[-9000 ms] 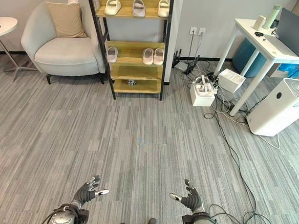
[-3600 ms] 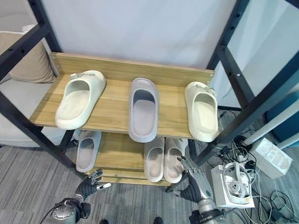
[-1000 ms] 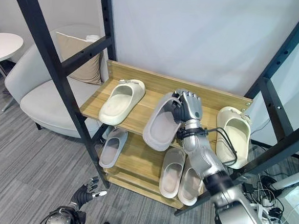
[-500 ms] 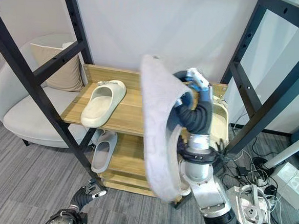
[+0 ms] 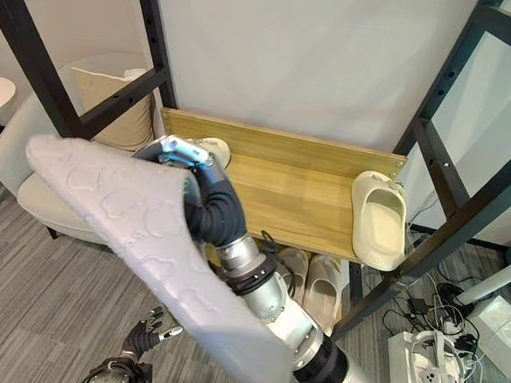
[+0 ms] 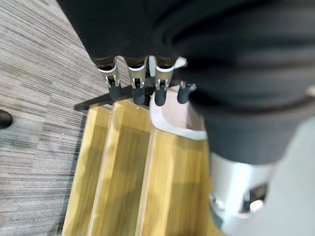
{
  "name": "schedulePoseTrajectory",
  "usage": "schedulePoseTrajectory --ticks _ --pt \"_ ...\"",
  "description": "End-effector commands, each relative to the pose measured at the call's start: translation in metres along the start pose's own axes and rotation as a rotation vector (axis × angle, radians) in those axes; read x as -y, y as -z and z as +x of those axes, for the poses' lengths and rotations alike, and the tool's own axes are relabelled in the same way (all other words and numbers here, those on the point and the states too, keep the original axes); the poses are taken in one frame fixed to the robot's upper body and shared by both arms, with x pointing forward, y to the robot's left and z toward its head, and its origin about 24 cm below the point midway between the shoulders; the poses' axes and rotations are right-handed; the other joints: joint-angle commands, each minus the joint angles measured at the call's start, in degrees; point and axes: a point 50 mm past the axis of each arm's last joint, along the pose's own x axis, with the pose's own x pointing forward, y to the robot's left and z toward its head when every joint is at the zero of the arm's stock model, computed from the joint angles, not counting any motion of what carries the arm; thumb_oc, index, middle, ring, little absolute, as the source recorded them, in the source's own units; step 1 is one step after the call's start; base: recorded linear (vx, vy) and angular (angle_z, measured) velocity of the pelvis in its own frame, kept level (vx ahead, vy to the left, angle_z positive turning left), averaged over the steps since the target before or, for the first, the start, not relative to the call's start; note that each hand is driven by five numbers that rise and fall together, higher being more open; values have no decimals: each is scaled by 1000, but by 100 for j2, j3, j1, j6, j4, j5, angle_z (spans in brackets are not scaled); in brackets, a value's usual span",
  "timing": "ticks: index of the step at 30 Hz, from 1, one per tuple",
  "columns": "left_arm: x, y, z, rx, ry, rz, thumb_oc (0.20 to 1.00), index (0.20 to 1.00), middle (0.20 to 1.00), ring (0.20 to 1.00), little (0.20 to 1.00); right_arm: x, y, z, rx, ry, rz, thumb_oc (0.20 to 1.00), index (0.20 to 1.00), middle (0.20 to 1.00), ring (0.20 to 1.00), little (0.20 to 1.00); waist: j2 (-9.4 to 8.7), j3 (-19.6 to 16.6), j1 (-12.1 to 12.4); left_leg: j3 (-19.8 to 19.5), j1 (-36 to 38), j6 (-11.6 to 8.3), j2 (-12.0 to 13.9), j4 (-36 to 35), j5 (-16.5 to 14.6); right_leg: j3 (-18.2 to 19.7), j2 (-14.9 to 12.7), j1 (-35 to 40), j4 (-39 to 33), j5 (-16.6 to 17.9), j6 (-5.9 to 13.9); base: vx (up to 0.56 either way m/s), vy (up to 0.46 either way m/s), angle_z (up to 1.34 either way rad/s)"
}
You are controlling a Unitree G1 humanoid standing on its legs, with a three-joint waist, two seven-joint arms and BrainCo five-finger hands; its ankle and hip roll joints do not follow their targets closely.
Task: Arrange the slippers neatly on the shoe rack.
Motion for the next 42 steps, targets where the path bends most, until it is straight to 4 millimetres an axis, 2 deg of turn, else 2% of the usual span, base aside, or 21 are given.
schedulePoseTrajectory --ticks 1,2,5,8,9,10,11,14,16,17,18,19,20,21,22,27,31,32,36,41,42 --pt "-7 -30 16 116 -27 -2 1000 1000 1000 1000 1000 -10 -7 10 73 -92 -109 200 200 200 200 200 -68 318 218 -136 273 115 116 -3 -454 -19 -183 190 349 -724 130 -23 16 5" --pt "-7 -27 16 106 -33 -15 1000 1000 1000 1000 1000 -12 6 6 20 -120 -181 200 200 200 200 200 -83 334 260 -176 262 108 125 -3 -448 -63 -183 197 375 -736 133 -15 13 7" --pt "-8 -25 16 97 -38 -22 1000 1000 1000 1000 1000 -13 21 0 -39 -144 -278 200 200 200 200 200 -113 356 308 -228 250 106 137 -3 -440 -105 -181 205 403 -760 137 -1 2 12" --pt "-9 -22 16 87 -46 -30 1000 1000 1000 1000 1000 -3 48 -13 -156 -150 -487 200 200 200 200 200 -156 427 363 -280 220 103 143 21 -444 -155 -179 204 433 -785 141 -1 -2 10" --pt "-9 -22 16 87 -46 -30 1000 1000 1000 1000 1000 -3 48 -13 -156 -150 -487 200 200 200 200 200 -156 427 363 -281 220 103 143 21 -444 -156 -179 204 433 -785 141 -12 -3 9" --pt "-10 -22 16 87 -47 -30 1000 1000 1000 1000 1000 5 59 -22 -205 -143 -608 200 200 200 200 200 -171 489 392 -320 165 111 146 74 -453 -174 -180 189 454 -797 141 -60 -10 9" --pt "-10 -25 15 101 -45 -30 1000 1000 1000 1000 1000 16 67 -29 -240 -137 -751 200 200 200 200 200 -180 612 421 -347 46 114 139 186 -467 -199 -193 127 494 -809 146 -93 -11 14" --pt "-6 -33 17 134 -26 -26 1000 1000 1000 1000 1000 22 75 -30 -264 -140 -852 200 200 200 200 200 -183 835 445 -394 -160 106 137 388 -539 -222 -205 -5 614 -866 148 -114 -18 14" --pt "1 -51 21 196 1 -15 1000 1000 1000 1000 1000 33 77 -21 -246 -110 -949 200 200 200 200 200 -166 1161 479 -464 -568 98 131 695 -545 -213 -215 -323 814 -857 137 -364 -10 9" --pt "13 -85 26 315 52 -1 1000 1000 1000 1000 1000 50 72 5 -175 -52 -1136 200 200 200 200 200 -93 1618 502 -584 -1271 77 96 1169 -528 -164 -216 -988 1232 -833 109 -602 25 14" --pt "15 -107 27 391 75 5 1000 1000 1000 1000 1000 66 67 24 -146 -11 -1251 200 200 200 200 200 -73 1752 525 -633 -1748 69 48 1455 -535 -99 -202 -1459 1514 -806 97 -554 38 29" --pt "16 -118 27 433 88 10 1000 1000 1000 1000 1000 75 63 34 -130 21 -1306 200 200 200 200 200 -75 1784 543 -664 -1988 69 10 1601 -549 -67 -196 -1701 1663 -800 92 -367 107 36" --pt "17 -148 23 545 122 17 1000 1000 1000 1000 1000 117 43 61 -111 135 -1520 200 200 200 200 200 -58 1825 592 -756 -2755 66 -81 2095 -640 -41 -259 -2423 2122 -831 101 -218 106 26" --pt "16 -153 21 568 129 16 1000 1000 1000 1000 1000 127 37 65 -112 161 -1557 200 200 200 200 200 -53 1821 596 -785 -2912 68 -101 2209 -674 -33 -275 -2570 2230 -854 100 -155 96 5" --pt "16 -154 21 569 129 16 1000 1000 1000 1000 1000 127 37 66 -110 162 -1557 200 200 200 200 200 -56 1809 594 -789 -2950 69 -103 2235 -683 -33 -276 -2604 2252 -862 101 -36 43 5" --pt "14 -169 12 640 169 2 1000 1000 1000 1000 1000 176 9 77 -148 291 -1726 200 200 200 200 200 19 1876 636 -910 -3744 76 -180 2908 -914 -2 -324 -3345 2879 -1050 76 -50 61 6" --pt "14 -169 11 644 179 15 1000 1000 1000 1000 1000 195 -2 77 -173 342 -1792 200 200 200 200 200 41 1842 636 -957 -4134 93 -218 3190 -1024 -14 -358 -3700 3138 -1129 71 -17 36 12" --pt "14 -172 10 659 185 24 1000 1000 1000 1000 1000 210 -9 74 -206 372 -1842 200 200 200 200 200 46 1829 639 -1001 -4331 102 -242 3236 -1061 -26 -374 -3902 3213 -1161 70 -7 32 8" --pt "17 -181 8 693 198 26 1000 1000 1000 1000 1000 226 -14 72 -256 376 -1916 200 200 200 200 200 66 1852 638 -1036 -4589 112 -285 3287 -1082 -63 -392 -4140 3287 -1218 71 -24 29 7" --pt "19 -185 8 703 202 24 1000 1000 1000 1000 1000 233 -14 69 -284 387 -1943 200 200 200 200 200 80 1841 607 -1078 -4715 109 -315 3335 -1113 -99 -403 -4249 3358 -1281 65 -2 -3 8" --pt "19 -185 9 704 200 25 1000 1000 1000 1000 1000 234 -11 67 -296 397 -1941 288 288 288 288 288 83 1839 608 -1082 -4726 105 -313 3342 -1119 -105 -404 -4267 3377 -1291 63 15 -3 7"
